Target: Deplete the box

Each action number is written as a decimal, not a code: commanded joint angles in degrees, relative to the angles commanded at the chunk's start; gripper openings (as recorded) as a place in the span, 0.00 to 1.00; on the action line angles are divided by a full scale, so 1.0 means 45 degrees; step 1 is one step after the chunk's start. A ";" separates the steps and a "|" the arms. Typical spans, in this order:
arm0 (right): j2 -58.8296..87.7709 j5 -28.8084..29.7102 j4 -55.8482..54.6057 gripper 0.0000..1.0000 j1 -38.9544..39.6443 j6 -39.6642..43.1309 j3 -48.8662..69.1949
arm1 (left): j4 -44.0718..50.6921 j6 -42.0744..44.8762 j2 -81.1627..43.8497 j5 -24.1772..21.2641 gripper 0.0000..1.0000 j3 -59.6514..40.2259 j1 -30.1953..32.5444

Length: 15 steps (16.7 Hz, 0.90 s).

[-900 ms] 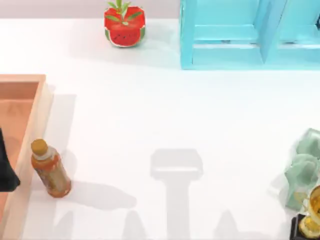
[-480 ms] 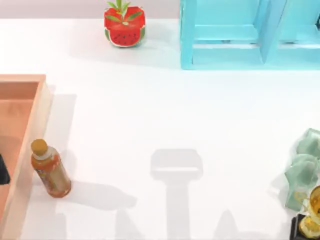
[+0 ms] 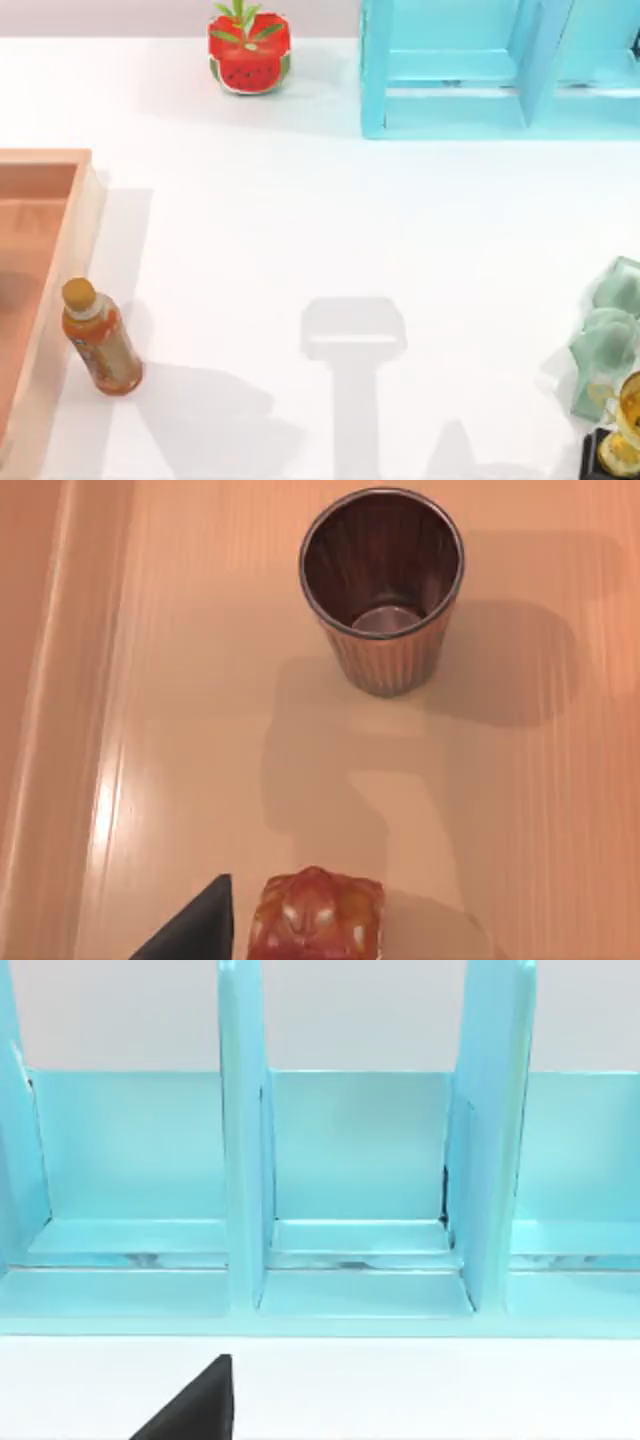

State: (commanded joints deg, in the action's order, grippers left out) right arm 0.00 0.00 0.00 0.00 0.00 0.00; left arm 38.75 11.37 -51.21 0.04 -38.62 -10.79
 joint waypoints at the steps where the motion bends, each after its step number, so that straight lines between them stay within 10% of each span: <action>1: 0.0000 0.0000 0.0000 1.00 0.0000 0.0000 0.0000 | 0.0796 0.0211 -0.1266 0.0001 1.00 -0.0801 -0.0200; 15: 0.0000 0.0000 0.0000 1.00 0.0000 0.0000 0.0000 | 0.6625 0.2020 -0.8722 -0.0008 1.00 -0.6748 -0.1890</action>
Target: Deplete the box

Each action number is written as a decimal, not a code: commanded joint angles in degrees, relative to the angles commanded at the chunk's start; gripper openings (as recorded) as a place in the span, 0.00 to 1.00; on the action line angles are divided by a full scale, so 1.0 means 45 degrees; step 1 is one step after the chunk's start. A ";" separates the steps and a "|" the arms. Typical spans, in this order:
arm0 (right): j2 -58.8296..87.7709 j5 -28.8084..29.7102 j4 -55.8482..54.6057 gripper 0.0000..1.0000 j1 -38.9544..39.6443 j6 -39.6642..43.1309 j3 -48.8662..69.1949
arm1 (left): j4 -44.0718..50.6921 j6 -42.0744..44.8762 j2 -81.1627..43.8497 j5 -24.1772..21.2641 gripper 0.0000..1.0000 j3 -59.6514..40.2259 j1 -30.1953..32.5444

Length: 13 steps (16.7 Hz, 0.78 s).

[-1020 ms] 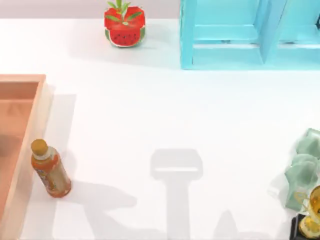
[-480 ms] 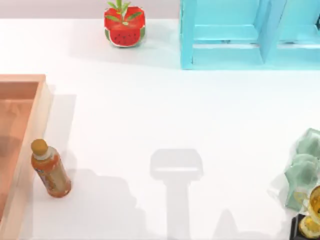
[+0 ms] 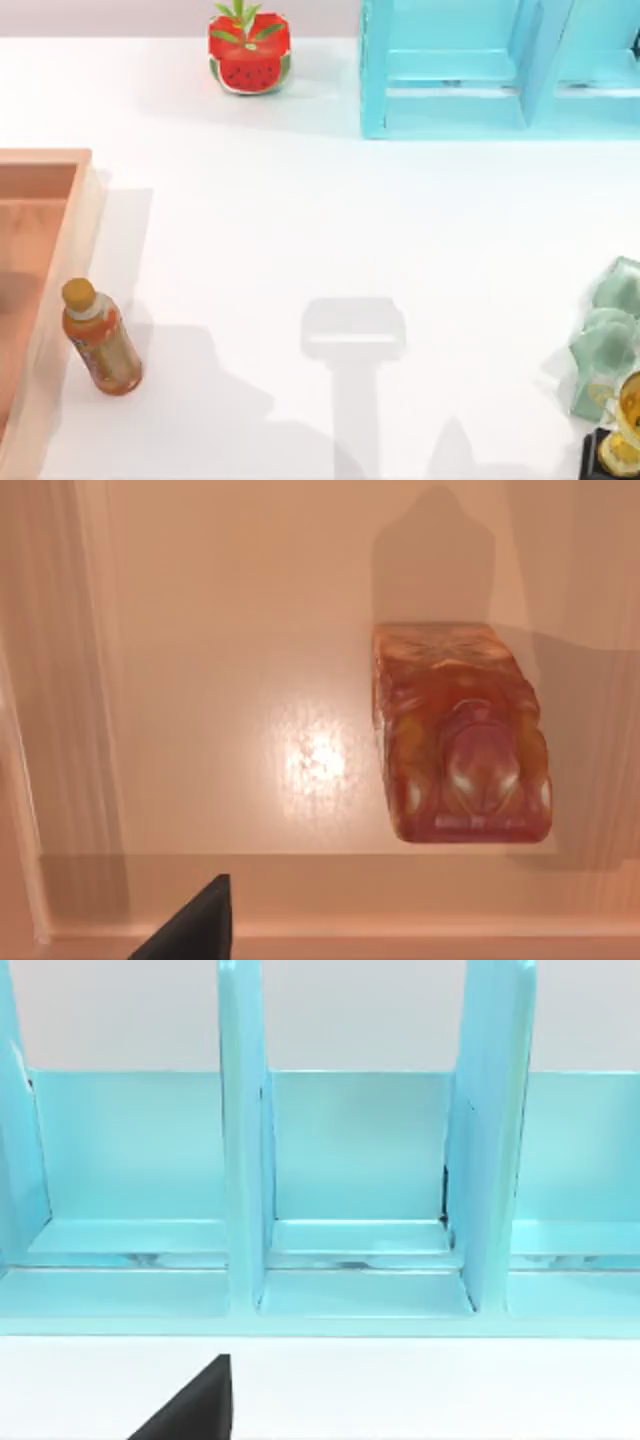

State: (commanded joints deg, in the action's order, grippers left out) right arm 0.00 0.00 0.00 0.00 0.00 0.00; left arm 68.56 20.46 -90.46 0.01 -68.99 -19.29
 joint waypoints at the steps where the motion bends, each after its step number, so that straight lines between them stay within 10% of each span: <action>1: 0.0000 0.0000 0.0000 1.00 0.0000 0.0000 0.0000 | -0.0033 -0.0015 0.0044 0.0003 1.00 0.0038 0.0062; 13: 0.0000 0.0000 0.0000 1.00 0.0000 0.0000 0.0000 | -0.4308 0.0075 -0.1444 -0.0002 1.00 0.2897 -0.0052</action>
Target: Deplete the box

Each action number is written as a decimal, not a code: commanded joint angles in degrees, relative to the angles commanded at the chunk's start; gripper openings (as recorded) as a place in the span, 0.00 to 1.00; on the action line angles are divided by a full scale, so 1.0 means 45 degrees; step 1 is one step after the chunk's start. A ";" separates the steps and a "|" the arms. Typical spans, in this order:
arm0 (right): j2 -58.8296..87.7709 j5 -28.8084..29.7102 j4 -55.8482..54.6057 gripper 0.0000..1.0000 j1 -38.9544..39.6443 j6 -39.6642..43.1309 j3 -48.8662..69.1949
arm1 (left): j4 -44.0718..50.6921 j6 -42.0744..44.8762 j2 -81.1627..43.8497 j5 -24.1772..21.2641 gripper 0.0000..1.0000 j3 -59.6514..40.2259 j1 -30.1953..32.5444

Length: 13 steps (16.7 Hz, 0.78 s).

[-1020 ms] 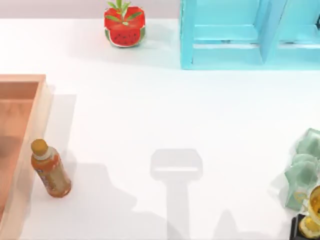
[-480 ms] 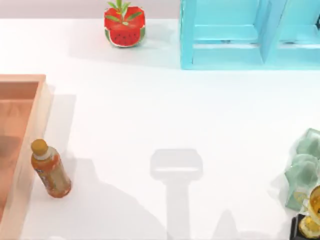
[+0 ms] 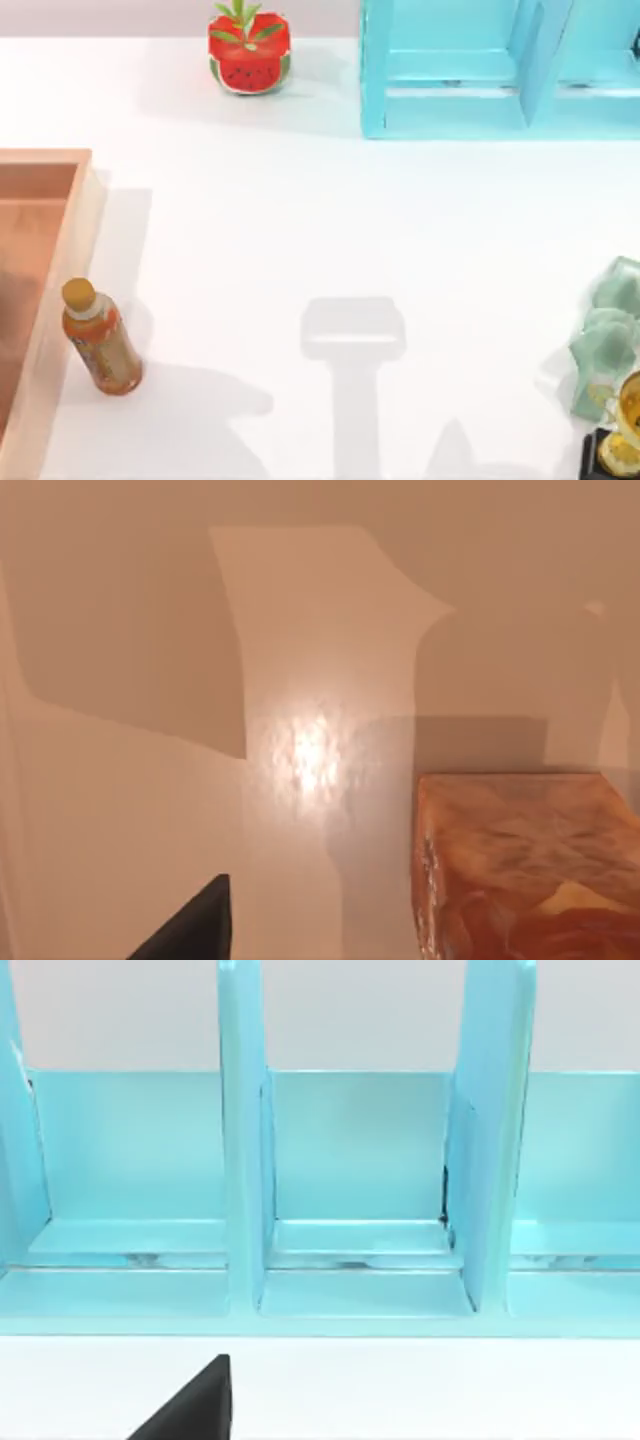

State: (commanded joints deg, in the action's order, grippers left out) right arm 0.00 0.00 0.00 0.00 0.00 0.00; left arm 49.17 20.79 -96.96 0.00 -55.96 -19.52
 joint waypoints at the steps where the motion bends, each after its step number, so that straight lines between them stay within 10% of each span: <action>1: 0.0000 0.0000 0.0000 1.00 0.0000 0.0000 0.0000 | -0.0322 -0.0002 -0.0054 -0.0002 1.00 0.0267 0.0004; 8: 0.0000 0.0000 0.0000 1.00 0.0000 0.0000 0.0000 | -0.0929 0.0001 -0.0229 0.0000 1.00 0.0667 0.0002; 13: 0.0000 0.0000 0.0000 1.00 0.0000 0.0000 0.0000 | -0.0929 0.0001 -0.0229 0.0000 0.62 0.0667 0.0002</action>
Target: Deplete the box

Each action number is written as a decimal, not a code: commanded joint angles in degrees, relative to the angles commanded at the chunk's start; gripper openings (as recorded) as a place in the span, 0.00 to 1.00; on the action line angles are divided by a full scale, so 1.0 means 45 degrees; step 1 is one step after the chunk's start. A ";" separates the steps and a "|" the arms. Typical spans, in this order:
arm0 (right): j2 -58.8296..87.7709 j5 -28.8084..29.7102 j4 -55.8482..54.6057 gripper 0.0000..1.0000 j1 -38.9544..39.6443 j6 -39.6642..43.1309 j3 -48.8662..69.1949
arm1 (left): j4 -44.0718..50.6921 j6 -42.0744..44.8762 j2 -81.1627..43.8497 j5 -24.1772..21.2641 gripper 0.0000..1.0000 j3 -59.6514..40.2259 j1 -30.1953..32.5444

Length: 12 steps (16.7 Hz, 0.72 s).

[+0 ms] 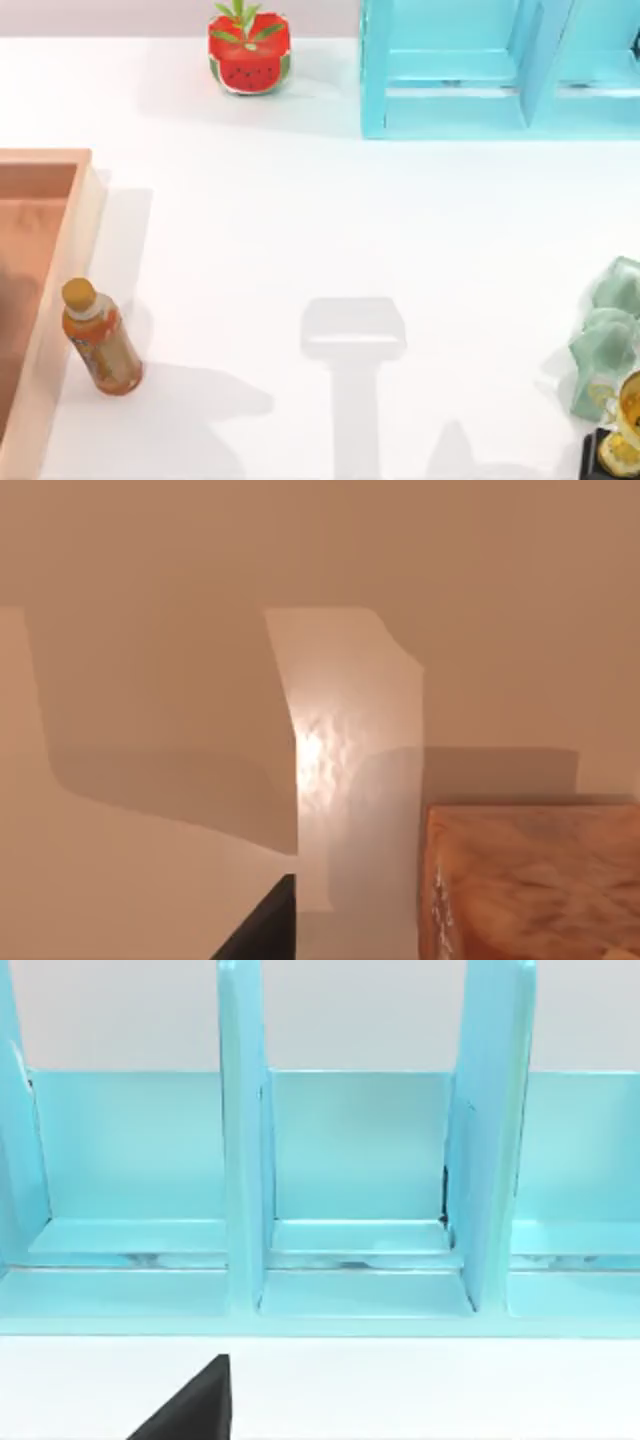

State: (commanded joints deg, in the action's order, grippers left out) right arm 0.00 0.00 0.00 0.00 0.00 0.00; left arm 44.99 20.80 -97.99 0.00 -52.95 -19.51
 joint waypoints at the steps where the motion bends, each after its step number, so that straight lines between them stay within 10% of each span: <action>1: 0.0000 0.0000 0.0000 1.00 0.0000 0.0000 0.0000 | 0.0000 0.0000 0.0000 0.0000 0.55 0.0000 0.0000; 8: 0.0000 0.0000 0.0000 1.00 0.0000 0.0000 0.0000 | 0.0000 0.0000 0.0000 0.0000 0.02 0.0000 0.0000; 12: 0.0000 0.0000 0.0000 1.00 0.0000 0.0000 0.0000 | 0.0000 0.0000 0.0000 0.0000 0.00 0.0000 0.0000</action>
State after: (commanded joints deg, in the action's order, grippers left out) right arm 0.00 0.00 0.00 0.00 0.00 0.00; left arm 44.99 20.80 -97.99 0.00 -52.95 -19.51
